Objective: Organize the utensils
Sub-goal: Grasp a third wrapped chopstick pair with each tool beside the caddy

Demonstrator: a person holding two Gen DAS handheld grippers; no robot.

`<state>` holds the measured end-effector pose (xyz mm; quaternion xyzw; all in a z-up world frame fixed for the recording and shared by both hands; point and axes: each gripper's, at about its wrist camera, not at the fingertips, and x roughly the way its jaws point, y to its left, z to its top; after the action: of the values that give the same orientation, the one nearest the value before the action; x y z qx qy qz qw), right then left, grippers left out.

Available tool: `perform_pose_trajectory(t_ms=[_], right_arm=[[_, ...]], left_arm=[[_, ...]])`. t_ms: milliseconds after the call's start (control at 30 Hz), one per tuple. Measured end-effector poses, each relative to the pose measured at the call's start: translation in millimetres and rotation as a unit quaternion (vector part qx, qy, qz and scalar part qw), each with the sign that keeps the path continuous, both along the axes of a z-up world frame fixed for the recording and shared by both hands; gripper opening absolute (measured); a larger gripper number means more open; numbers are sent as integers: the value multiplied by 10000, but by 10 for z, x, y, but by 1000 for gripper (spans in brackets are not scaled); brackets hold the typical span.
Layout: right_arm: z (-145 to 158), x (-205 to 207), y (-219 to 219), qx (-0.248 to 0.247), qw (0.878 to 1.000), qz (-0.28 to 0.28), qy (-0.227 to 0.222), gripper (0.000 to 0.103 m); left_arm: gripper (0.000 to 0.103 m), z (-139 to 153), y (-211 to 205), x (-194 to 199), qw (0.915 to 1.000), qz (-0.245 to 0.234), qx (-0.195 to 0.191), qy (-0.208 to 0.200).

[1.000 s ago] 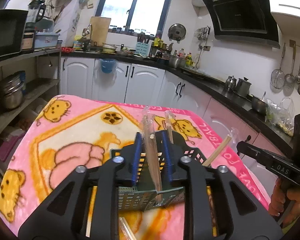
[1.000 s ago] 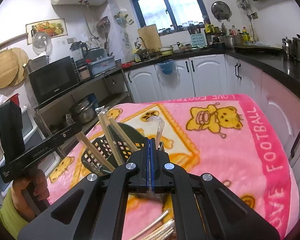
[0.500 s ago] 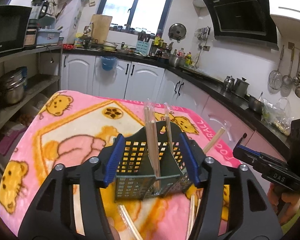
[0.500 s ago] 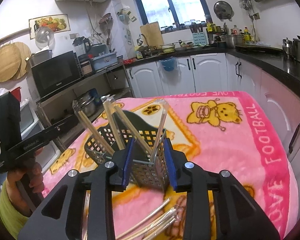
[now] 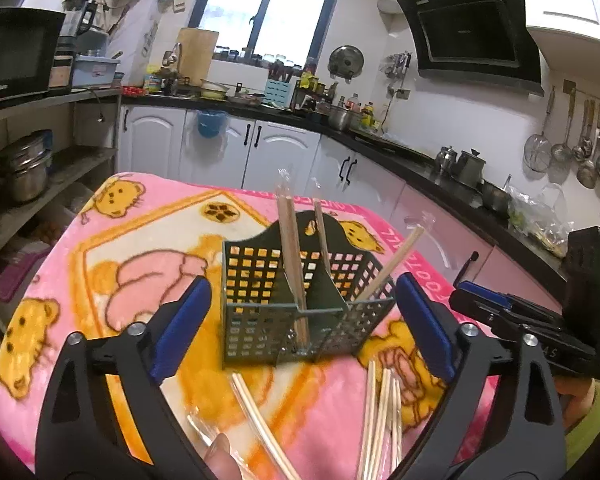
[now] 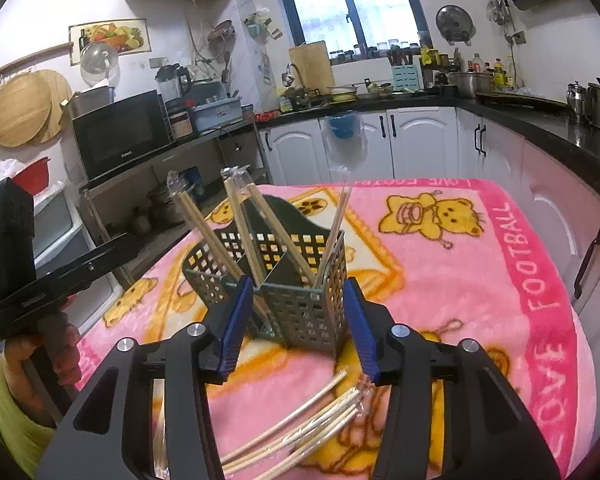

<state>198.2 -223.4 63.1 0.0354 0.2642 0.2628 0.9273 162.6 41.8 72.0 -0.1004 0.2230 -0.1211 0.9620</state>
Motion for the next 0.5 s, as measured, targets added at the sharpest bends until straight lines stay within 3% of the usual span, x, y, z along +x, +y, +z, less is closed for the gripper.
perform_pose_trajectory(t_ms=[500], right_arm=[[-186,-178,-189,-93,9997,-170,176,50]], left_arm=[[92,-226,-62,-70,9996,-43,68,275]])
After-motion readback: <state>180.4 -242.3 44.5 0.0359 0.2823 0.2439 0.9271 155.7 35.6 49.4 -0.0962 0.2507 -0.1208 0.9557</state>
